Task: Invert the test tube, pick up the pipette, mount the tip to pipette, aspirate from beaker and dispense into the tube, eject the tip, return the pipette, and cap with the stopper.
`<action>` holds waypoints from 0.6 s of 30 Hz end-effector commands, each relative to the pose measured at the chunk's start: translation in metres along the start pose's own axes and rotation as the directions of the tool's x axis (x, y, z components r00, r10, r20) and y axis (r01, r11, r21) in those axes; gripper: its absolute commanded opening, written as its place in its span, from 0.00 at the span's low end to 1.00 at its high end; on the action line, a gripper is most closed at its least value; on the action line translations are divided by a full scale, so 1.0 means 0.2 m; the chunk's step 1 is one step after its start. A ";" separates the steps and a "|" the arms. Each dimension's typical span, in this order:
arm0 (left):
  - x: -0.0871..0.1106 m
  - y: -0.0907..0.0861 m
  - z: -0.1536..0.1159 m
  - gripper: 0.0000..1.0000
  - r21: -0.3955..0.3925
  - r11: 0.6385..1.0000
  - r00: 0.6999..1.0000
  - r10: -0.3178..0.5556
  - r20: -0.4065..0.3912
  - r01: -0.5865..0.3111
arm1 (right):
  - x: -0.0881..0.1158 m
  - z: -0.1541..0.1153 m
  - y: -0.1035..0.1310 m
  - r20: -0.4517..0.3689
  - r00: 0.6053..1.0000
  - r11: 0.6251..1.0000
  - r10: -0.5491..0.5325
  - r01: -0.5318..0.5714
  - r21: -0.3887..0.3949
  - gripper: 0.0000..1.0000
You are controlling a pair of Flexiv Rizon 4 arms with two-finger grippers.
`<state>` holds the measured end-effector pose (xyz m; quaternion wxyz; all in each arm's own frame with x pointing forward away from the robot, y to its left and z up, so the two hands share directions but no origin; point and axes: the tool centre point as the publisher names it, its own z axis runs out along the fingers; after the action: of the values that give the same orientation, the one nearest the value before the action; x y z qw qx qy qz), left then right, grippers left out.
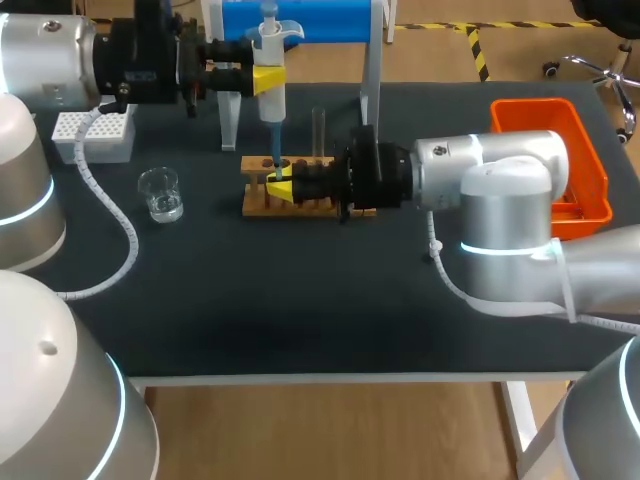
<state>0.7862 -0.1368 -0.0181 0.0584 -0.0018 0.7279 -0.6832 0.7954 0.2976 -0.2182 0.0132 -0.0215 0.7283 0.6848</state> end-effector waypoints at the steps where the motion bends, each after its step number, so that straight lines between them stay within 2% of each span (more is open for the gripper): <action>1: 0.00 0.01 0.00 0.00 0.001 1.000 1.000 0.001 -0.001 -0.001 | 0.00 -0.01 0.01 0.004 1.000 1.000 -0.005 0.005 -0.005 0.00; 10: 0.00 0.01 0.00 0.00 0.001 1.000 1.000 0.001 -0.001 -0.001 | 0.01 0.00 0.03 0.002 1.000 1.000 -0.014 0.014 -0.009 0.00; 18: 0.00 0.01 0.00 0.00 0.001 1.000 1.000 0.001 -0.001 -0.001 | -0.01 0.00 0.00 0.004 1.000 1.000 -0.015 0.015 -0.004 0.00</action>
<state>0.7862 -0.1368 -0.0177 0.0585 -0.0017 0.7278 -0.6832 0.7963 0.2976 -0.2177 0.0191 -0.0255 0.7278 0.6850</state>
